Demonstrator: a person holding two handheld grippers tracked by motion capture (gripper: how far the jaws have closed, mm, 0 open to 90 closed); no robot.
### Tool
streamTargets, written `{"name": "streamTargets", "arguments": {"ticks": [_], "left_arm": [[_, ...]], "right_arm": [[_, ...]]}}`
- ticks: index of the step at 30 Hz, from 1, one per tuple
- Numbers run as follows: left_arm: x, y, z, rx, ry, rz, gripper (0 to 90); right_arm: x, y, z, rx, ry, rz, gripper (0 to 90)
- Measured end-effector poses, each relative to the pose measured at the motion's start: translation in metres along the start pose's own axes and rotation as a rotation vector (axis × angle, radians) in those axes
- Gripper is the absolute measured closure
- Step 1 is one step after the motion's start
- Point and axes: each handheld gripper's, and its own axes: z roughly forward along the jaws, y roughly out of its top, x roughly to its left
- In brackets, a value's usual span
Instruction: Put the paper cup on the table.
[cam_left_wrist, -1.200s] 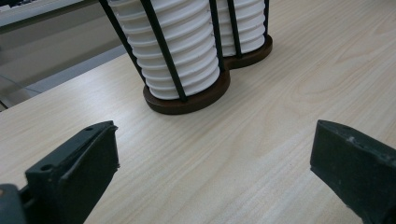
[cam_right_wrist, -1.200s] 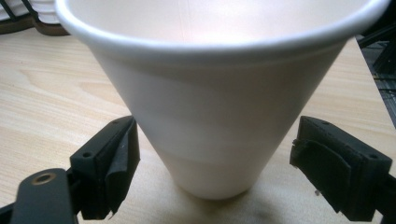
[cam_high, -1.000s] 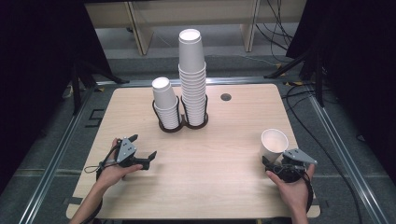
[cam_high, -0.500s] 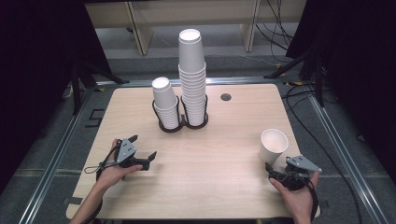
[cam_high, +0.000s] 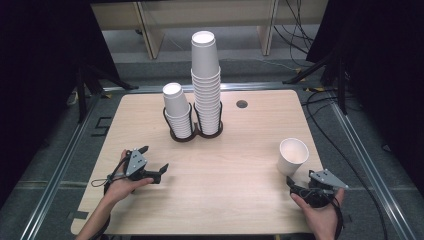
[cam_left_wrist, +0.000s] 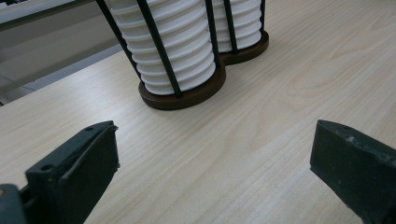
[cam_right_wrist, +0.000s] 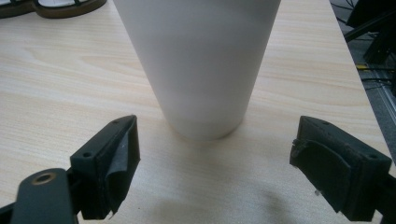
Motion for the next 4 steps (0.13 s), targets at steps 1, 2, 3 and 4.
{"name": "streamTargets", "arguments": {"ticks": [1,2,3,4], "left_arm": [[-0.0002,0.0002,0.0002,0.001,-0.001,0.000,0.8],[-0.0013,0.0000,0.0000,0.009,-0.003,-0.013,0.8],[-0.0014,0.0001,0.0002,0.011,-0.004,-0.012,0.8],[-0.0018,0.0005,-0.0005,0.020,0.002,-0.011,0.8]], "right_arm": [[0.0001,-0.0005,0.0007,-0.007,0.007,0.009,15.4],[-0.0008,-0.0006,0.0002,-0.007,0.003,0.000,15.4],[-0.0014,-0.0008,0.0003,-0.012,0.004,-0.002,15.4],[-0.0010,-0.0009,-0.0004,-0.006,0.006,0.015,15.4]]}}
